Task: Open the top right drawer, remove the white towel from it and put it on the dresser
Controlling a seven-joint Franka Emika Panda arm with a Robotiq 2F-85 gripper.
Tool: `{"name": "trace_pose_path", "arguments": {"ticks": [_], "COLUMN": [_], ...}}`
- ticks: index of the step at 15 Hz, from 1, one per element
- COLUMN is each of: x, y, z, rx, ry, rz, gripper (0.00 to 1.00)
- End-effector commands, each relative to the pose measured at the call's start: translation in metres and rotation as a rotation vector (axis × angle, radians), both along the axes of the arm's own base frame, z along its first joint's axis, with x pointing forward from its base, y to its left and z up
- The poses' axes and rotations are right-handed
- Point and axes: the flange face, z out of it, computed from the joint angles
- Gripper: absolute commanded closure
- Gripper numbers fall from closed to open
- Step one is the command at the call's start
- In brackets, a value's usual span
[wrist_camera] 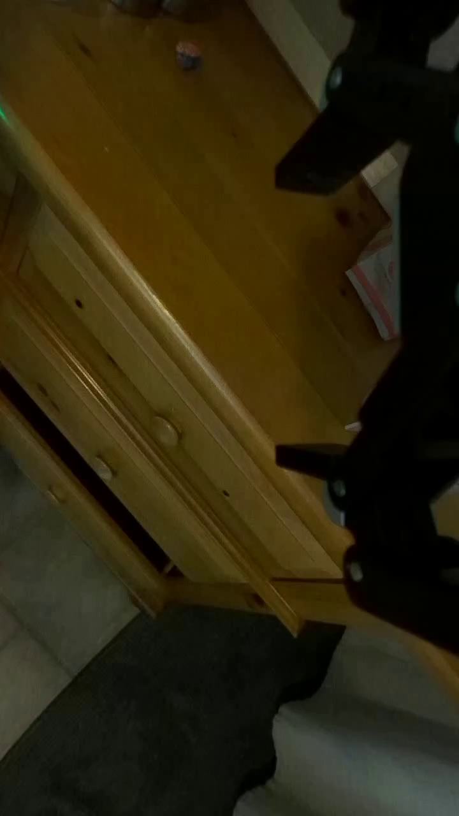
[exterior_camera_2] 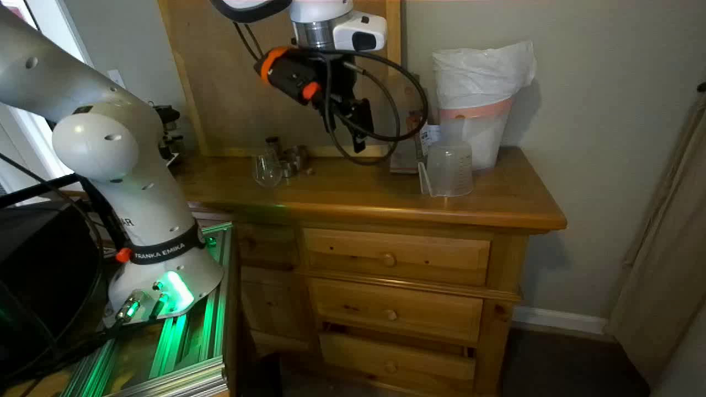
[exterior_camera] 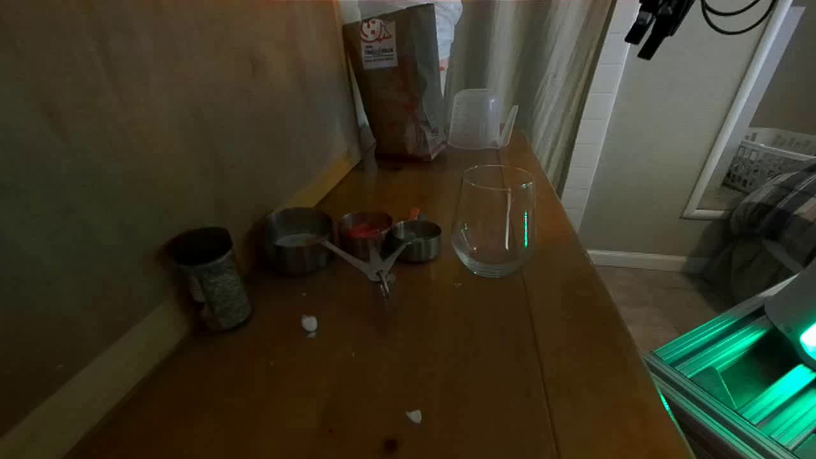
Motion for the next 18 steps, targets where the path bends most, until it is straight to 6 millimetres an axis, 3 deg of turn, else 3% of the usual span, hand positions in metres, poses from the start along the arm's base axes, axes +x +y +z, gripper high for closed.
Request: {"name": "trace_pose_path", "arguments": {"ticks": [1, 7, 10, 15, 18], "x": [0.0, 0.0, 0.016, 0.019, 0.022], "y": [0.0, 0.0, -0.02, -0.016, -0.054], "z": [0.0, 0.0, -0.042, -0.115, -0.139], "rx": [0.0, 0.0, 0.08, 0.077, 0.017], "ry": [0.001, 0.001, 0.114, 0.198, 0.187], "rz": [0.0, 0.0, -0.099, 0.027, 0.197], "gripper": [0.0, 0.0, 0.0, 0.0, 0.0]}}
